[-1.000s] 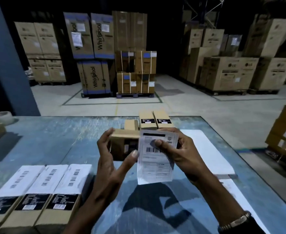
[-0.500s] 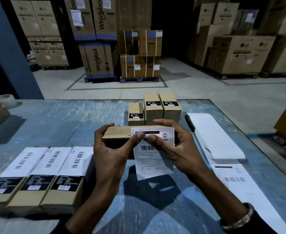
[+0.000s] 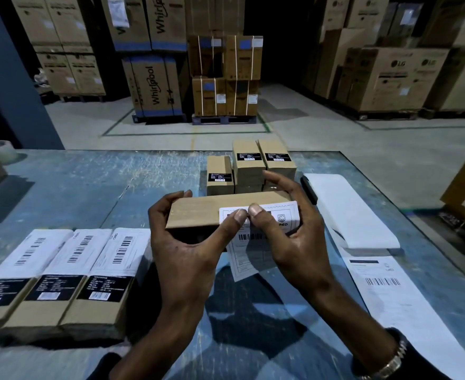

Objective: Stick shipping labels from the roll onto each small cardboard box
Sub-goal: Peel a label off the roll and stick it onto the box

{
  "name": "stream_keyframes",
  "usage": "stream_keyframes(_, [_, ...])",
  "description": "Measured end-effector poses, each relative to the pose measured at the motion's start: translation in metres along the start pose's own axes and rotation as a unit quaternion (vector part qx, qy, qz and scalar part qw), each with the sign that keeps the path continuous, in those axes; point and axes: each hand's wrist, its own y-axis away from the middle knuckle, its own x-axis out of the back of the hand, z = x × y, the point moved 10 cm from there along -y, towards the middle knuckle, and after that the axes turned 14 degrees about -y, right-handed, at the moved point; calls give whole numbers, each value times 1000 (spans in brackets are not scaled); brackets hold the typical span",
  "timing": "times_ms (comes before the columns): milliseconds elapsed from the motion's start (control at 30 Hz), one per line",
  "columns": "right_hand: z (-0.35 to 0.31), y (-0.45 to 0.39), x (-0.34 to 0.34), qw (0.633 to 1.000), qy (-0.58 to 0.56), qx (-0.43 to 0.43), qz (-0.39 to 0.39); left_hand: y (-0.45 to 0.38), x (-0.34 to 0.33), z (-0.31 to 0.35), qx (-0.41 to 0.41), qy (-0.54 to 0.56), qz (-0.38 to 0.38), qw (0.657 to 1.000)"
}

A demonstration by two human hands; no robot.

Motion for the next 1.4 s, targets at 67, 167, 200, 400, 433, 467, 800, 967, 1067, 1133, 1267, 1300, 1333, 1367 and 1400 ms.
stream_keyframes(67, [3,1,1,1000,-4,-3,8,1,-2,-1,12,19,0,1000])
stream_keyframes(167, [5,3,-2,1000,-12,-7,7,0,0,-4,17,28,5,999])
stream_keyframes(200, [5,3,-2,1000,-13,-8,6,-1,1,-5,15,26,5,1000])
stream_keyframes(400, [10,1,1,1000,3,-5,17,-3,4,-6,-1,43,14,999])
stream_keyframes(433, [11,1,2,1000,3,-9,19,-4,4,-6,-3,45,15,999])
stream_keyframes(467, [12,0,2,1000,-1,-15,17,-4,4,-6,-4,48,17,999])
stream_keyframes(800, [13,-5,-1,996,-57,-72,-8,-3,8,-7,11,46,45,998])
stream_keyframes(967, [7,-1,-3,998,-27,-50,6,3,6,0,2,17,27,999])
stream_keyframes(1067, [9,-1,-3,998,-35,-49,9,2,6,-4,17,8,33,999])
stream_keyframes(1133, [12,-2,-1,998,-35,-51,7,-2,6,-10,33,9,31,999])
stream_keyframes(1267, [20,-4,-1,996,-58,-67,-3,-7,9,-18,62,25,38,997])
stream_keyframes(1300, [23,-5,-2,994,-73,-80,-9,-7,9,-18,65,29,41,997])
stream_keyframes(1333, [25,-6,-3,990,-93,-101,-18,-8,9,-18,68,30,42,996])
stream_keyframes(1367, [28,-7,-4,985,-114,-124,-23,-8,9,-18,71,31,41,996])
stream_keyframes(1400, [30,-7,-4,981,-127,-142,-26,-8,8,-19,75,32,40,996])
